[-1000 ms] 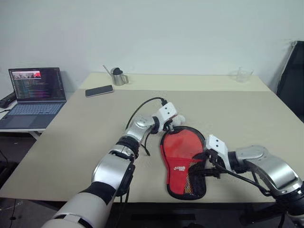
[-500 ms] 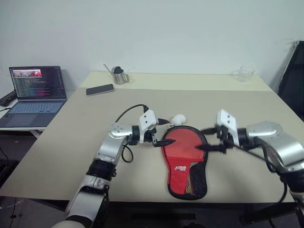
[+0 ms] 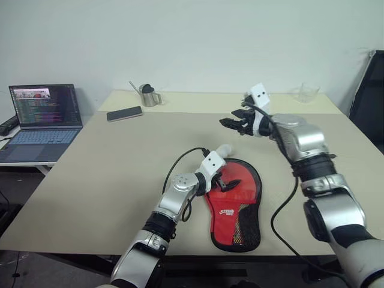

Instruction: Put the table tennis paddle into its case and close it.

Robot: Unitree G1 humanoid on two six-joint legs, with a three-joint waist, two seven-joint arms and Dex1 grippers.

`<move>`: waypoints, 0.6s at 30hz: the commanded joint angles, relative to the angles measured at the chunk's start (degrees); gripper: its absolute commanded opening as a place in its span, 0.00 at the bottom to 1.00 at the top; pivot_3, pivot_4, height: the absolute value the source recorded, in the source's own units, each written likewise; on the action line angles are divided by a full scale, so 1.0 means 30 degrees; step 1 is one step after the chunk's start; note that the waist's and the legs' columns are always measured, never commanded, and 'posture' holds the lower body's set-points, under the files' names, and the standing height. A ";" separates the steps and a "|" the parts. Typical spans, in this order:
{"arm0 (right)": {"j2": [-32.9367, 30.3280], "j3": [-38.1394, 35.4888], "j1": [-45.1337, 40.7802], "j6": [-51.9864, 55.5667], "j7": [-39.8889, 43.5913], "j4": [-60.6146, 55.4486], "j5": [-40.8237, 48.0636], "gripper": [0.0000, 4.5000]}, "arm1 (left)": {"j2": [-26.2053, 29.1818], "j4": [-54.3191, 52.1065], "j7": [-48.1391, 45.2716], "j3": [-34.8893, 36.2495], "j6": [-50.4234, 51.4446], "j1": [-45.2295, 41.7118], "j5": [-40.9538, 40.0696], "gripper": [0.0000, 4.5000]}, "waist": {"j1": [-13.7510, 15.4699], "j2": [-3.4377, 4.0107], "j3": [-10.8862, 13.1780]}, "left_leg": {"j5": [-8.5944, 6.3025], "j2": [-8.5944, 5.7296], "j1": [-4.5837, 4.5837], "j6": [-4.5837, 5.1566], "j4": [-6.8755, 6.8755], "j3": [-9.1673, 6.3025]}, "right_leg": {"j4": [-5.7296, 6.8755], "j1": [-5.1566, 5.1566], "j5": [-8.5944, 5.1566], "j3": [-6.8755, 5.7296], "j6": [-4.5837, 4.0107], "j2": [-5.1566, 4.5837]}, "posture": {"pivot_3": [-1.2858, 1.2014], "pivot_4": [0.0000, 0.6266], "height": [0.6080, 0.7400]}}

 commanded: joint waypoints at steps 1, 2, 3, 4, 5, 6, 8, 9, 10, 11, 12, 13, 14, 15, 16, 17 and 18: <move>0.0441 -0.0802 -0.1486 -0.1430 -0.1130 0.3111 -0.0505 0.73 | -0.0281 0.0009 0.0244 0.0364 -0.0098 -0.0086 -0.0564 0.99 | 0.0021 0.0007 0.0004 | 0.0000 0.0000 -0.0009 0.0000 0.0001 -0.0001 | -0.0006 -0.0003 0.0000 -0.0003 0.0000 -0.0001 | 0.52 0.24 1.00; 0.0625 -0.0888 -0.1757 -0.1732 -0.1316 0.3958 -0.0615 0.73 | -0.0286 0.0045 0.0397 0.0257 -0.0170 0.0009 -0.0416 0.99 | 0.0017 0.0008 0.0004 | 0.0000 -0.0003 -0.0018 -0.0001 0.0000 0.0003 | -0.0004 -0.0016 0.0000 0.0001 0.0000 -0.0004 | 0.52 0.24 1.00; 0.0850 -0.0978 -0.2011 -0.2143 -0.1665 0.4801 -0.0743 0.73 | -0.0357 0.0051 0.0484 0.0212 -0.0054 0.0126 -0.0399 0.99 | 0.0012 0.0010 0.0004 | 0.0000 -0.0005 -0.0021 0.0000 0.0000 0.0003 | -0.0006 -0.0019 0.0000 0.0003 0.0000 -0.0006 | 0.52 0.24 1.00; 0.1042 -0.1017 -0.2197 -0.2600 -0.1985 0.5499 -0.0896 0.73 | -0.0473 0.0072 0.0524 0.0257 0.0168 0.0201 -0.0517 0.99 | -0.0003 0.0014 0.0005 | 0.0000 -0.0004 -0.0022 0.0000 -0.0002 0.0002 | -0.0008 -0.0020 0.0000 0.0002 0.0000 -0.0006 | 0.52 0.24 1.00; 0.1261 -0.0986 -0.2251 -0.3217 -0.2223 0.6092 -0.1121 0.73 | -0.0808 -0.0013 0.0360 0.0632 0.0881 0.0282 -0.1208 0.99 | -0.0030 0.0019 0.0002 | 0.0000 -0.0004 -0.0024 0.0000 -0.0003 0.0010 | -0.0007 -0.0027 0.0000 0.0012 0.0000 -0.0007 | 0.52 0.24 1.00; 0.1458 -0.0967 -0.2249 -0.3806 -0.2354 0.6588 -0.1342 0.73 | -0.1113 -0.0109 0.0233 0.1019 0.1658 0.0330 -0.1888 0.99 | -0.0044 0.0023 0.0000 | 0.0000 -0.0002 -0.0023 -0.0001 -0.0005 0.0009 | -0.0007 -0.0029 0.0000 0.0013 0.0000 -0.0006 | 0.52 0.24 1.00; 0.1898 -0.1237 -0.2121 -0.4451 -0.2492 0.7490 -0.1408 0.73 | -0.1247 -0.0118 0.0451 0.1121 0.2041 0.0366 -0.1986 0.99 | -0.0088 0.0033 -0.0006 | 0.0000 -0.0001 -0.0020 -0.0001 -0.0006 0.0009 | -0.0003 -0.0028 0.0000 0.0013 0.0000 -0.0006 | 0.52 0.24 1.00; 0.2136 -0.1350 -0.1987 -0.4671 -0.2728 0.7962 -0.1487 0.73 | -0.1209 -0.0208 0.0439 0.0985 0.2005 0.0444 -0.1875 0.99 | -0.0130 0.0041 -0.0011 | 0.0000 0.0000 -0.0018 -0.0001 -0.0006 0.0011 | 0.0001 -0.0026 0.0000 0.0013 0.0000 -0.0006 | 0.52 0.24 1.00; 0.2387 -0.1447 -0.1842 -0.4892 -0.2971 0.8390 -0.1559 0.73 | -0.1170 -0.0382 0.0404 0.0857 0.2012 0.0534 -0.1814 0.99 | -0.0200 0.0053 -0.0018 | 0.0000 0.0000 -0.0015 0.0000 -0.0004 0.0013 | 0.0012 -0.0026 0.0000 0.0016 0.0000 -0.0005 | 0.52 0.24 1.00; 0.2575 -0.1491 -0.1728 -0.5111 -0.3143 0.8720 -0.1664 0.73 | -0.1150 -0.0592 0.0287 0.0764 0.2071 0.0618 -0.1851 0.99 | -0.0240 0.0058 -0.0021 | 0.0000 0.0000 -0.0011 0.0000 -0.0003 0.0014 | 0.0020 -0.0025 0.0000 0.0019 0.0000 -0.0005 | 0.52 0.24 1.00; 0.2693 -0.1534 -0.1673 -0.5275 -0.3244 0.8950 -0.1747 0.73 | -0.1139 -0.0744 0.0216 0.0714 0.2124 0.0674 -0.1890 0.99 | -0.0258 0.0065 -0.0025 | 0.0000 -0.0001 -0.0011 0.0000 -0.0003 0.0014 | 0.0025 -0.0025 0.0000 0.0022 0.0000 -0.0005 | 0.52 0.24 1.00; 0.2807 -0.1589 -0.1606 -0.5396 -0.3435 0.9160 -0.1842 0.73 | -0.1110 -0.0942 0.0102 0.0666 0.2229 0.0731 -0.1950 0.99 | -0.0277 0.0067 -0.0026 | 0.0001 -0.0002 -0.0011 0.0000 -0.0001 0.0013 | 0.0026 -0.0024 0.0000 0.0024 -0.0001 -0.0005 | 0.52 0.24 1.00; 0.2906 -0.1698 -0.1555 -0.5444 -0.3683 0.9345 -0.1872 0.73 | -0.1076 -0.1109 0.0025 0.0617 0.2312 0.0783 -0.1977 0.99 | -0.0306 0.0068 -0.0027 | 0.0001 -0.0002 -0.0011 0.0000 0.0000 0.0013 | 0.0025 -0.0024 0.0001 0.0026 -0.0001 -0.0004 | 0.52 0.24 1.00; 0.3000 -0.1820 -0.1505 -0.5488 -0.3948 0.9509 -0.1870 0.73 | -0.1034 -0.1250 -0.0008 0.0557 0.2362 0.0826 -0.1957 0.99 | -0.0348 0.0070 -0.0027 | 0.0001 -0.0002 -0.0011 0.0000 0.0000 0.0012 | 0.0024 -0.0025 0.0000 0.0027 -0.0001 -0.0004 | 0.52 0.24 1.00; 0.3097 -0.1894 -0.1447 -0.5582 -0.4283 0.9657 -0.1940 0.73 | -0.1003 -0.1398 -0.0021 0.0518 0.2437 0.0876 -0.1954 0.99 | -0.0383 0.0071 -0.0028 | 0.0001 -0.0002 -0.0012 -0.0001 0.0000 0.0013 | 0.0023 -0.0024 0.0000 0.0028 -0.0001 -0.0005 | 0.52 0.24 1.00; 0.3195 -0.1998 -0.1408 -0.5636 -0.4585 0.9774 -0.1976 0.73 | -0.0982 -0.1529 -0.0012 0.0500 0.2511 0.0925 -0.1960 0.99 | -0.0401 0.0074 -0.0030 | 0.0001 -0.0001 -0.0012 -0.0001 -0.0001 0.0012 | 0.0022 -0.0025 0.0001 0.0030 -0.0001 -0.0005 | 0.52 0.24 1.00; 0.3333 -0.2142 -0.1381 -0.5672 -0.4878 0.9884 -0.1966 0.73 | -0.0956 -0.1672 0.0029 0.0471 0.2584 0.0989 -0.1935 0.99 | -0.0418 0.0076 -0.0031 | 0.0001 -0.0002 -0.0012 -0.0001 -0.0001 0.0011 | 0.0022 -0.0024 0.0001 0.0031 -0.0001 -0.0005 | 0.52 0.24 1.00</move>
